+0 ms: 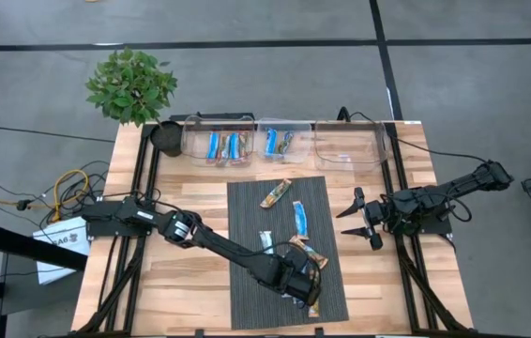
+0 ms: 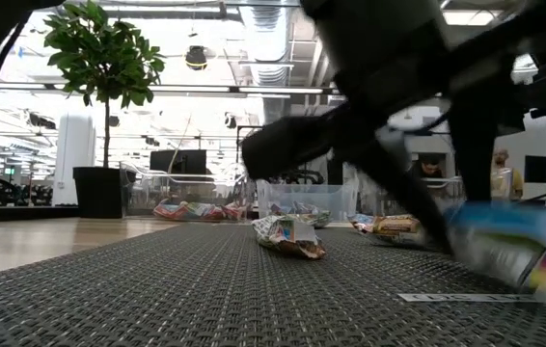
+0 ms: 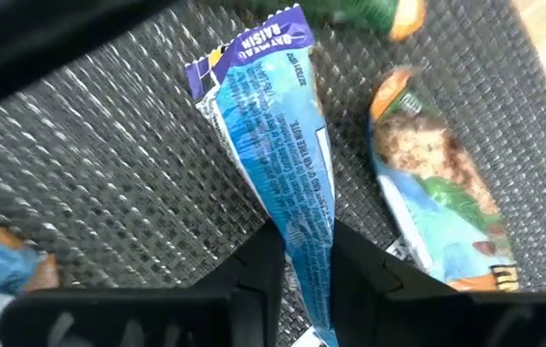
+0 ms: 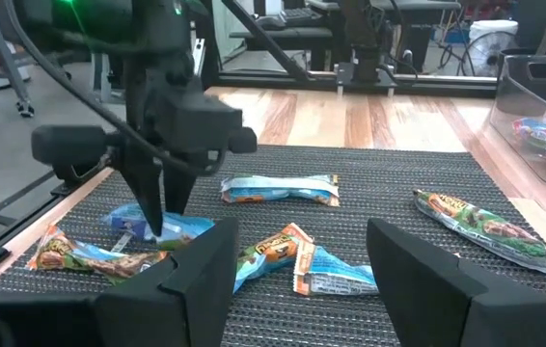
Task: Pick and place Granola Bars by type
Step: Put the blue granola bar into the middle transparent bin
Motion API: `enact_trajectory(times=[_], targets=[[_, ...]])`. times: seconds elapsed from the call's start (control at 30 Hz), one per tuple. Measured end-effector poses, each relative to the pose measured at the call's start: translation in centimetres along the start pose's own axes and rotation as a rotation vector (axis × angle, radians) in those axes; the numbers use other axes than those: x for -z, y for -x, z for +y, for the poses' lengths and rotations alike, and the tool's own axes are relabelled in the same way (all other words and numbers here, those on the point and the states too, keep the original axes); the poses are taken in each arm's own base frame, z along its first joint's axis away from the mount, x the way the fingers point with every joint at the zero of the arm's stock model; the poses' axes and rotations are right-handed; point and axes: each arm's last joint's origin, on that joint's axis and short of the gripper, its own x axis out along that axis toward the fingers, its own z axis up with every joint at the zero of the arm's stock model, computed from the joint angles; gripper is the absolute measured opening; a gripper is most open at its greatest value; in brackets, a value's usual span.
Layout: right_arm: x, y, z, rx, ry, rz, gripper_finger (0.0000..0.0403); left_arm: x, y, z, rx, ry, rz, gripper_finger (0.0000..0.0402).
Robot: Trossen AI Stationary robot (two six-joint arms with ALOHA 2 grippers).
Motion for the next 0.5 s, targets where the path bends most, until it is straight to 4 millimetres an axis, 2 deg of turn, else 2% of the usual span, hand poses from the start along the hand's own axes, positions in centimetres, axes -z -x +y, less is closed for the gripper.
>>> enact_trajectory(times=[0.33, 0.5], targets=[[0.0, 0.0, 0.0, 0.0, 0.0, -0.001, 0.0221, -1.5, 3.5, -1.8, 0.069, -0.005, -0.168, 0.0057], [0.0, 0.0, 0.0, 0.0, 0.0, 0.001, 0.0221, -2.4, 6.6, -2.3, 0.096, 0.011, -0.273, 0.0057]])
